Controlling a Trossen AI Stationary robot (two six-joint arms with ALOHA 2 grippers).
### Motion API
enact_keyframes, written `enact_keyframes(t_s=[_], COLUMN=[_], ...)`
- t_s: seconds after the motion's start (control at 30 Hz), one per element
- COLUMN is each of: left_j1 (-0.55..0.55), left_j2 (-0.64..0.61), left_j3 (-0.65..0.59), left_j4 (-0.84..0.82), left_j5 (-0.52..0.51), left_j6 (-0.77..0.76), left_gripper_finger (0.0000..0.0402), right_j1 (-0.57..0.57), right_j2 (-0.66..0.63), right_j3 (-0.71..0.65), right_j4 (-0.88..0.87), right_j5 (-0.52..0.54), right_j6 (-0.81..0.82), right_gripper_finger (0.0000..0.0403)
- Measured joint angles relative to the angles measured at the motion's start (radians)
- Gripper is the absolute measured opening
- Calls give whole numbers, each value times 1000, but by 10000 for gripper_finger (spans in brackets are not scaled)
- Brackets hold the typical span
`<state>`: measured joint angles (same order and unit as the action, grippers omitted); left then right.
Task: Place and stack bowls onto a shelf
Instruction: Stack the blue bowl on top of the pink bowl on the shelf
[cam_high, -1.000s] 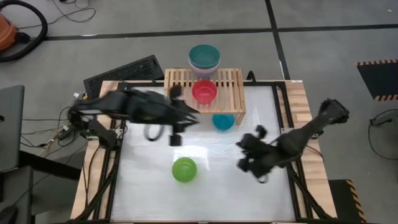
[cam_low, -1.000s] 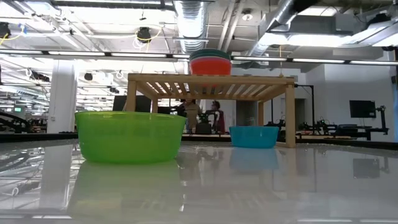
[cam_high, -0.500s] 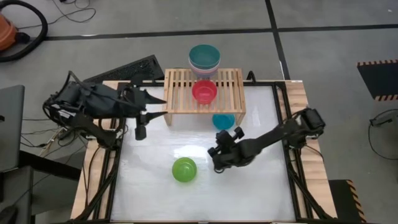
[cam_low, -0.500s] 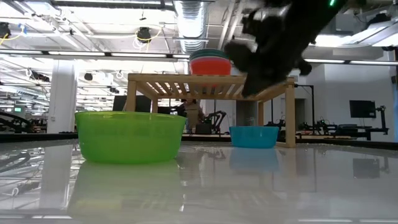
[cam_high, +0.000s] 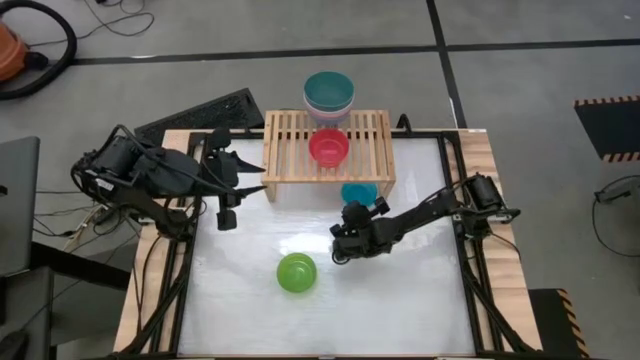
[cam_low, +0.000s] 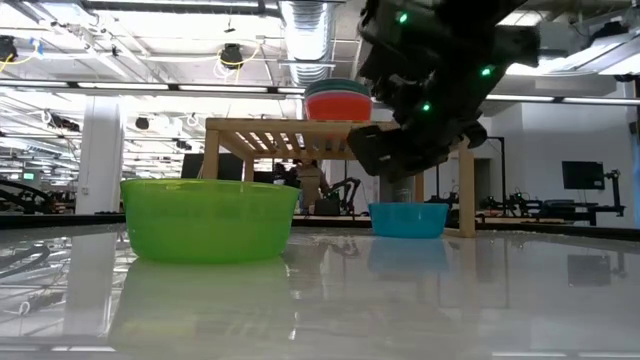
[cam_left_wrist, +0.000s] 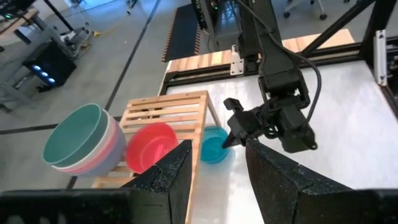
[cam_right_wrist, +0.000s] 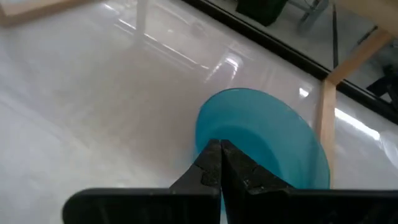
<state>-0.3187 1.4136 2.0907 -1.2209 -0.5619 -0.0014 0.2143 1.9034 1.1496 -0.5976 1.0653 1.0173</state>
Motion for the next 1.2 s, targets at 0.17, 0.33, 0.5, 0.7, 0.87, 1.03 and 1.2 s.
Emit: enact_keyframes(t_s=[0.17,0.33,0.5,0.7,0.87,1.03,1.2], left_j1=[0,0,0,0,0,0,0], left_j2=[0,0,0,0,0,29,75], left_j3=[0,0,0,0,0,-10,-131], left_j4=[-3,-21,-71,-90,-89,-70,-14], left_j5=[-3,-3,0,5,36,118,275], left_j6=[0,1,1,18,45,64,158], left_gripper_finger=[138,138,138,138,138,138,138], right_j1=[-55,-69,27,195,237,230,293], right_j2=[0,0,-10,-75,-143,-231,-384], right_j3=[-27,-85,-66,36,116,191,331], right_j4=[24,94,110,91,-46,-102,-142], right_j5=[-37,-206,-407,-506,-453,-437,-456], right_j6=[-5,-5,-4,3,12,-40,-168], right_gripper_finger=[18,18,18,18,22,49,54])
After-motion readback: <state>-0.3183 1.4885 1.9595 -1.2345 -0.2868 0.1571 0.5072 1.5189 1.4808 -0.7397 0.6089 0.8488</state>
